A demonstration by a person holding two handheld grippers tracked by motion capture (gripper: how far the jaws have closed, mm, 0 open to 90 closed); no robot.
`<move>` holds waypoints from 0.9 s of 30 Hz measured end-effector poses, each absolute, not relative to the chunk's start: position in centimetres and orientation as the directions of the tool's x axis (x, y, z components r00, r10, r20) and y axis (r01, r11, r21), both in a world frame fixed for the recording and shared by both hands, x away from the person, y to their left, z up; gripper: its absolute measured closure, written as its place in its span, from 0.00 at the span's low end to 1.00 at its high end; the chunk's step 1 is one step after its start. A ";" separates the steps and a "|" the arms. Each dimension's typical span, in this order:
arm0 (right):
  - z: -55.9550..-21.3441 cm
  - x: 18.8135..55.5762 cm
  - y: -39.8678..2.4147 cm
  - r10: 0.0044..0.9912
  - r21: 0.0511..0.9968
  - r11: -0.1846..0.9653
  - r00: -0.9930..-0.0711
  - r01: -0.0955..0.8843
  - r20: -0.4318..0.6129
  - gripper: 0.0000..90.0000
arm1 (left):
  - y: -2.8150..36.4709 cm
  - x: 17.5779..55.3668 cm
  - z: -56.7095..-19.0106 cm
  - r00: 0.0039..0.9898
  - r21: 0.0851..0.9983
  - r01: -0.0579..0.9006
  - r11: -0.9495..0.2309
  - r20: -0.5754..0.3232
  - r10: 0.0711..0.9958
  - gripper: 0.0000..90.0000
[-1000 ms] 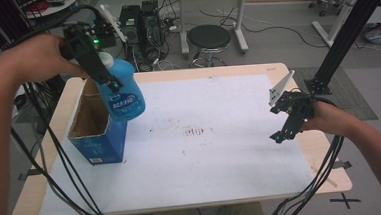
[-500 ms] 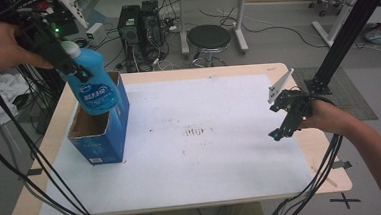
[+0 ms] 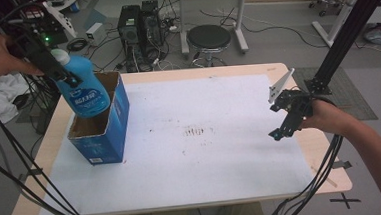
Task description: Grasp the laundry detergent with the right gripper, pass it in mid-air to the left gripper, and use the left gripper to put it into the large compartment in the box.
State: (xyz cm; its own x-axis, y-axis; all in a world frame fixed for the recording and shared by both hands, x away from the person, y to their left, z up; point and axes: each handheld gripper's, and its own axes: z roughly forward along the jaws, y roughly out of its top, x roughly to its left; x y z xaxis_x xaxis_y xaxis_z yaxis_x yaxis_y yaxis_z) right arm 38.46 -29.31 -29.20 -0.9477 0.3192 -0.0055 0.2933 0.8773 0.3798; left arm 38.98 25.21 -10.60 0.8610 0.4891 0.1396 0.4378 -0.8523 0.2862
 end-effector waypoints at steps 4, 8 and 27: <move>-29.2 38.4 -29.2 0.313 0.380 0.879 -0.950 0.288 -0.005 0.01 | 25.6 39.3 -11.8 0.863 0.276 0.441 -0.854 0.131 0.488 0.42; -29.2 38.4 -29.2 0.319 0.380 0.877 -0.948 0.294 -0.004 0.01 | 25.8 39.5 -13.1 0.867 0.261 0.435 -0.862 0.136 0.479 0.42; -30.6 38.2 -28.6 0.315 0.379 0.876 -0.949 0.297 0.014 0.01 | 26.1 40.7 -23.3 0.894 0.208 0.401 -0.892 0.122 0.431 0.42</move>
State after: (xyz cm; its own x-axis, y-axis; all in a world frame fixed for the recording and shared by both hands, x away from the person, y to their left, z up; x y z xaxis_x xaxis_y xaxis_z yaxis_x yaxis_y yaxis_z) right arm 38.16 -28.64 -30.61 -0.9489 0.3153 0.0136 0.2966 0.8764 0.3795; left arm 40.74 26.14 -23.29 0.8942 0.4307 0.1222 0.4012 -0.8920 0.2080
